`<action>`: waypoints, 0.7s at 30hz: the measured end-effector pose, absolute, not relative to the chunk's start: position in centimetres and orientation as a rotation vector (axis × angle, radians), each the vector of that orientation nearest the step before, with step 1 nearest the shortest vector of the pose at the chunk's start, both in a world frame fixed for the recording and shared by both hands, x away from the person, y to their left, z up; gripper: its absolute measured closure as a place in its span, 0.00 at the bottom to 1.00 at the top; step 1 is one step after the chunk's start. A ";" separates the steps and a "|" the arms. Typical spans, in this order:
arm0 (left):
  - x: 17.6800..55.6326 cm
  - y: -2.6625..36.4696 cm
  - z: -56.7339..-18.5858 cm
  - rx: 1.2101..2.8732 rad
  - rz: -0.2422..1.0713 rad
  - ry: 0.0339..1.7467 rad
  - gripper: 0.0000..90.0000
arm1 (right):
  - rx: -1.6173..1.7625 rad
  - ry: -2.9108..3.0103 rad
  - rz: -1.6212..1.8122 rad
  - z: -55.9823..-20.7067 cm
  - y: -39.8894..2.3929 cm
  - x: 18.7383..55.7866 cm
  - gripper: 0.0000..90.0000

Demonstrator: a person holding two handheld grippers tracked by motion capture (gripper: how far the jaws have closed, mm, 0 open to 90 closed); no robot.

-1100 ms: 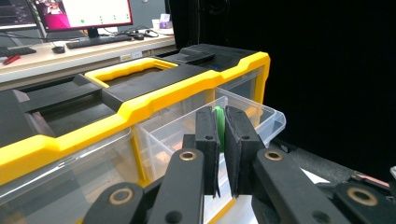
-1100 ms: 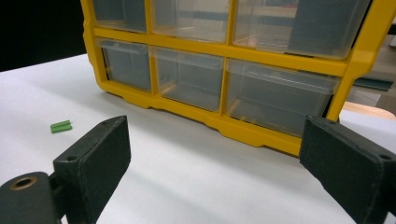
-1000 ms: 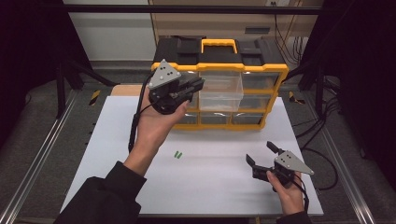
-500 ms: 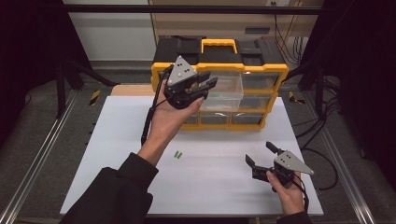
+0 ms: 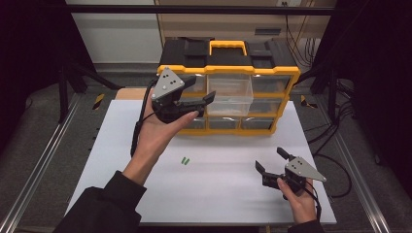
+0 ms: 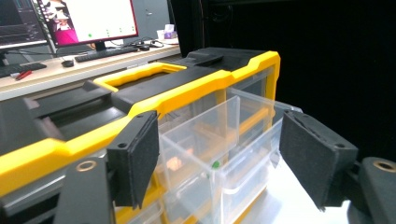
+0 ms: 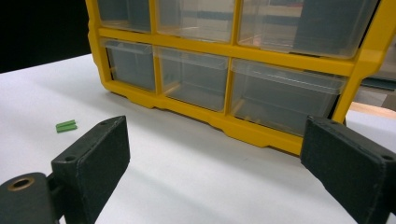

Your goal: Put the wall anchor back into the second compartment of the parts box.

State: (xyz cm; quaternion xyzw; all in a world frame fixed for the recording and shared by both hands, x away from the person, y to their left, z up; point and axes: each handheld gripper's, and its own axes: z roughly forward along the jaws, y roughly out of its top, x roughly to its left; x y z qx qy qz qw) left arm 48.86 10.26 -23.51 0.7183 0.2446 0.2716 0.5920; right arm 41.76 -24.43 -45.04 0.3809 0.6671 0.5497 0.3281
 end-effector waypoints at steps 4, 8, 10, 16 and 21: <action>48.6 10.9 -24.2 1.717 0.616 0.542 0.24 | 1.000 1.744 1.446 -45.0 -24.4 41.8 0.09; 48.5 11.3 -25.2 1.758 0.616 0.561 0.12 | 1.000 1.742 1.442 -45.1 -24.4 41.8 0.09; 48.5 11.6 -25.7 1.759 0.616 0.568 0.11 | 1.002 1.750 1.439 -45.1 -24.4 41.8 0.09; 48.7 12.1 -27.0 1.806 0.572 0.603 0.06 | 1.005 1.747 1.440 -45.1 -24.4 41.8 0.08; 48.7 12.2 -28.3 1.843 0.566 0.604 0.06 | 1.002 1.746 1.440 -45.1 -24.4 41.8 0.08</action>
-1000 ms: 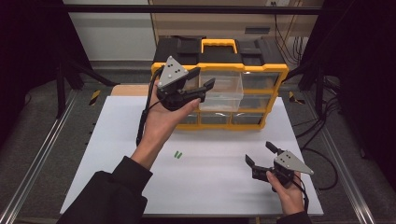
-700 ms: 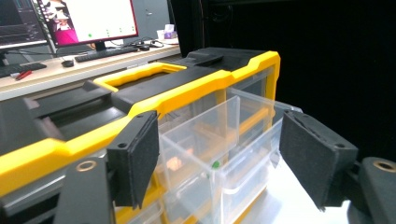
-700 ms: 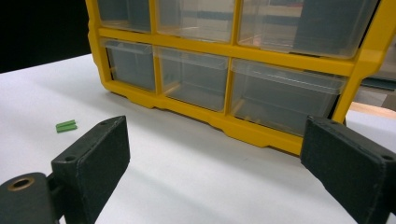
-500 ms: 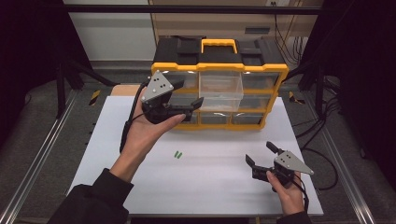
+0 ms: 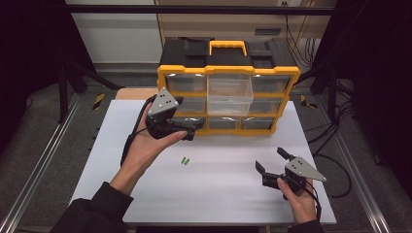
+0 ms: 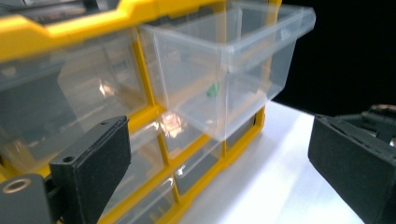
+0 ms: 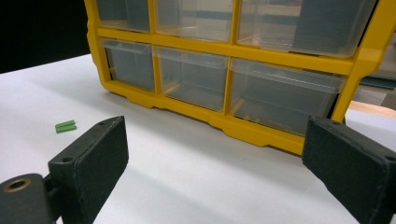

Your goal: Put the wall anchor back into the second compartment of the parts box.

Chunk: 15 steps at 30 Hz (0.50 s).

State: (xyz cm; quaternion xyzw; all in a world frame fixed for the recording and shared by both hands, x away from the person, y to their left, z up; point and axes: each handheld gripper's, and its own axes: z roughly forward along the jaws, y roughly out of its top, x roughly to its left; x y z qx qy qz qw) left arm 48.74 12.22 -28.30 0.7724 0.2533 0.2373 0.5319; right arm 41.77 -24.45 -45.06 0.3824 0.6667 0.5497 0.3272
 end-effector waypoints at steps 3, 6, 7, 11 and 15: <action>48.8 12.3 -29.2 1.864 0.557 0.610 0.06 | 1.005 1.742 1.443 -45.1 -24.4 41.8 0.08; 49.0 12.4 -30.4 1.899 0.538 0.620 0.05 | 1.005 1.741 1.445 -45.0 -24.4 41.8 0.08; 49.1 12.3 -30.8 1.916 0.534 0.624 0.05 | 1.006 1.741 1.445 -45.0 -24.4 41.8 0.08; 49.3 12.2 -32.6 1.970 0.530 0.634 0.05 | 1.003 1.741 1.447 -45.0 -24.4 41.8 0.08; 49.5 12.2 -34.3 2.012 0.519 0.650 0.05 | 1.004 1.741 1.447 -45.0 -24.4 41.8 0.08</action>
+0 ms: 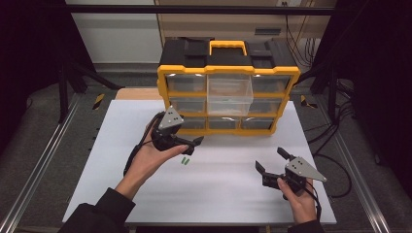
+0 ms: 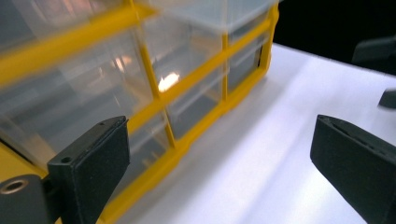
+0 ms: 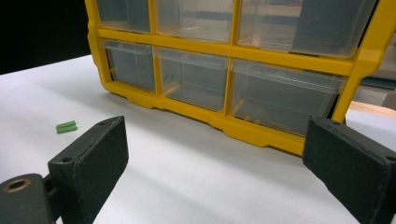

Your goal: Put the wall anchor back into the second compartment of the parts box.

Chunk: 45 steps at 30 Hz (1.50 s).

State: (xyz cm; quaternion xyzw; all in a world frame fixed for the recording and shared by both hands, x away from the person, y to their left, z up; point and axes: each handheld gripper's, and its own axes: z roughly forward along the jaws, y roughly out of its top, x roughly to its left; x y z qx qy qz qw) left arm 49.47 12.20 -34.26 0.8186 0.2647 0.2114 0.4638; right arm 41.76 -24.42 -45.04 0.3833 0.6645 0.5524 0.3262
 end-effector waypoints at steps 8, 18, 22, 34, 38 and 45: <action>49.7 12.1 -37.0 2.089 0.490 0.670 0.04 | 1.004 1.743 1.451 -45.0 -24.4 41.8 0.08; 50.0 12.0 -39.7 2.189 0.480 0.693 0.04 | 0.993 1.744 1.458 -45.0 -24.4 41.8 0.08; 50.2 12.1 -40.6 2.214 0.475 0.717 0.04 | 0.995 1.743 1.457 -45.0 -24.4 41.7 0.08; 50.7 12.7 -42.9 2.269 0.449 0.778 0.04 | 1.002 1.744 1.453 -45.0 -24.4 41.7 0.08; 50.8 12.7 -43.8 2.307 0.438 0.785 0.05 | 1.009 1.747 1.452 -45.0 -24.4 41.7 0.08; 50.9 12.9 -44.6 2.312 0.421 0.781 0.08 | 0.999 1.746 1.455 -45.0 -24.4 41.7 0.08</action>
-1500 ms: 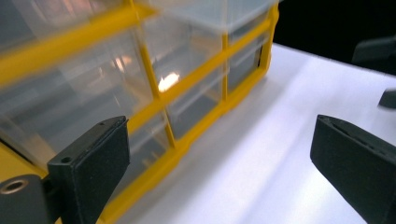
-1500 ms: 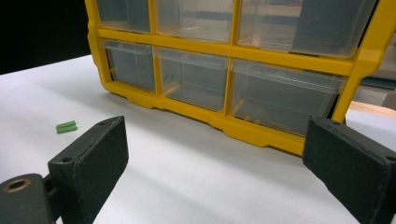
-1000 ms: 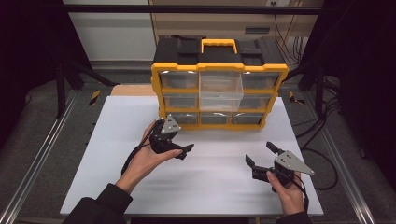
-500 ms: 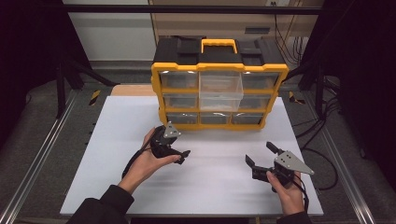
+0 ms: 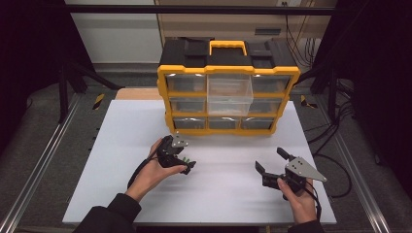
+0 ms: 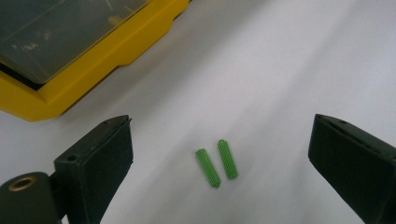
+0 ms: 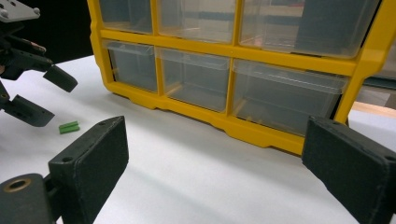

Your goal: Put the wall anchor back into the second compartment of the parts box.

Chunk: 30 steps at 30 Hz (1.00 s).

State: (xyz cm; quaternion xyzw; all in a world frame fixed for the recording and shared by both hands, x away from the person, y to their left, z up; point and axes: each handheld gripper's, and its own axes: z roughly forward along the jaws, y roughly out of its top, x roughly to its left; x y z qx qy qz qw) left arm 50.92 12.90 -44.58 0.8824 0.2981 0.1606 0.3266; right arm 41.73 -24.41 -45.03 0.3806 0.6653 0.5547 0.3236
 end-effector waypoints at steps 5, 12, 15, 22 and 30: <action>51.0 13.2 -44.8 2.289 0.386 0.802 0.18 | 1.000 1.744 1.457 -45.0 -24.4 41.7 0.08; 51.0 13.6 -45.1 2.296 0.399 0.826 0.30 | 1.000 1.745 1.454 -45.0 -24.4 41.7 0.08; 50.9 13.8 -45.2 2.316 0.403 0.829 0.39 | 1.001 1.744 1.455 -45.0 -24.4 41.7 0.08; 50.8 14.3 -45.4 2.313 0.410 0.877 0.54 | 1.002 1.744 1.456 -45.0 -24.4 41.7 0.08; 50.8 14.9 -45.5 2.309 0.408 0.910 0.69 | 0.999 1.746 1.450 -45.0 -24.4 41.7 0.08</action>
